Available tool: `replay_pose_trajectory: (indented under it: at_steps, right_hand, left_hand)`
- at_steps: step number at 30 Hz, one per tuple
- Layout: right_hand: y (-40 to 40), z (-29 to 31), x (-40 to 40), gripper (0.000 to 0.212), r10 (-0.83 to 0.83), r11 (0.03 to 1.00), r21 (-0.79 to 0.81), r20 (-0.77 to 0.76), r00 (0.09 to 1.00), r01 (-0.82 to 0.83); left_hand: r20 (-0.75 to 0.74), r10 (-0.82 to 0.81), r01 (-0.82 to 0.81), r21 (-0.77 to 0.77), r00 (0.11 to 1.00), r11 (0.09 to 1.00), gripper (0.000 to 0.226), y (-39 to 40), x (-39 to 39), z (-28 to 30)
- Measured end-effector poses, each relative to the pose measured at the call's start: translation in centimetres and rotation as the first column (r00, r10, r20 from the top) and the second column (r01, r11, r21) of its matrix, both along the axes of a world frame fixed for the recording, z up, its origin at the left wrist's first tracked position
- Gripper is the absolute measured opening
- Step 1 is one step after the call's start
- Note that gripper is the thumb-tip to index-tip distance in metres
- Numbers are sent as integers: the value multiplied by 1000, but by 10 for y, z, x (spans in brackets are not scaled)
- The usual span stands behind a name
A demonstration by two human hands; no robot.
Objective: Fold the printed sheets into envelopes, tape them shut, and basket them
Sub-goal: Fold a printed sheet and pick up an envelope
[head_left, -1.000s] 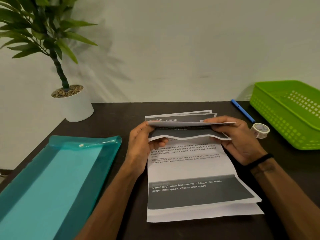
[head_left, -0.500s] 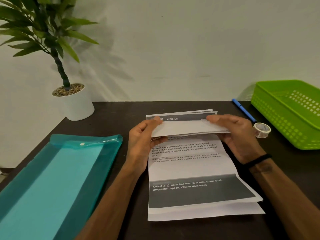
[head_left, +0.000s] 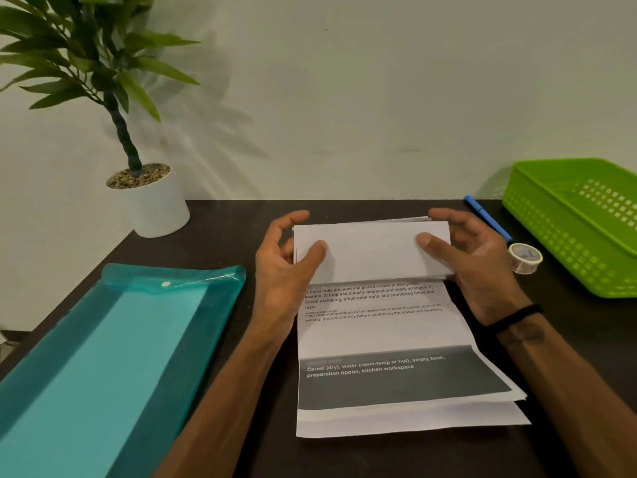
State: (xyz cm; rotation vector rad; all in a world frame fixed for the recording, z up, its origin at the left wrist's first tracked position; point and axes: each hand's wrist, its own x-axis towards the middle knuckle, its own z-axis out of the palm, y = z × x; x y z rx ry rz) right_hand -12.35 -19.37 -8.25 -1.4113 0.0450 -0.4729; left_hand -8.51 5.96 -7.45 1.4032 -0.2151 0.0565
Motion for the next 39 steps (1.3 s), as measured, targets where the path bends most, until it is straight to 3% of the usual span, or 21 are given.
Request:
replay_pose_trajectory:
  at_steps: [3,11,16,20,23,31,39]
  right_hand:
    - [3,0,-1,32,38,998,47,-32,999,-37]
    - [0,6,-7,22,191,976,-78,-131,973,-202]
    - [3,8,-8,24,211,954,-172,-195,958,-245]
    - [3,7,-5,24,104,985,-116,-191,976,-128]
    - [0,6,-4,27,91,993,-54,-210,973,-105]
    - [-3,10,-8,20,210,974,-23,-262,942,-224]
    - [-9,19,-13,33,351,925,-27,-313,882,-378]
  left_hand:
    - [-37,19,-19,2,999,1000,51,0,1,1]
    - [-30,56,-53,77,998,996,69,-1,1,2]
    - [-58,17,-7,162,998,987,52,-6,1,0]
    - [-122,-38,52,111,992,992,42,-5,-1,0]
    - [-192,-98,98,-11,976,995,31,-6,-5,3]
    - [-227,-4,6,8,974,1000,23,-7,-5,3]
    - [-208,-92,121,128,974,984,25,-3,-5,7]
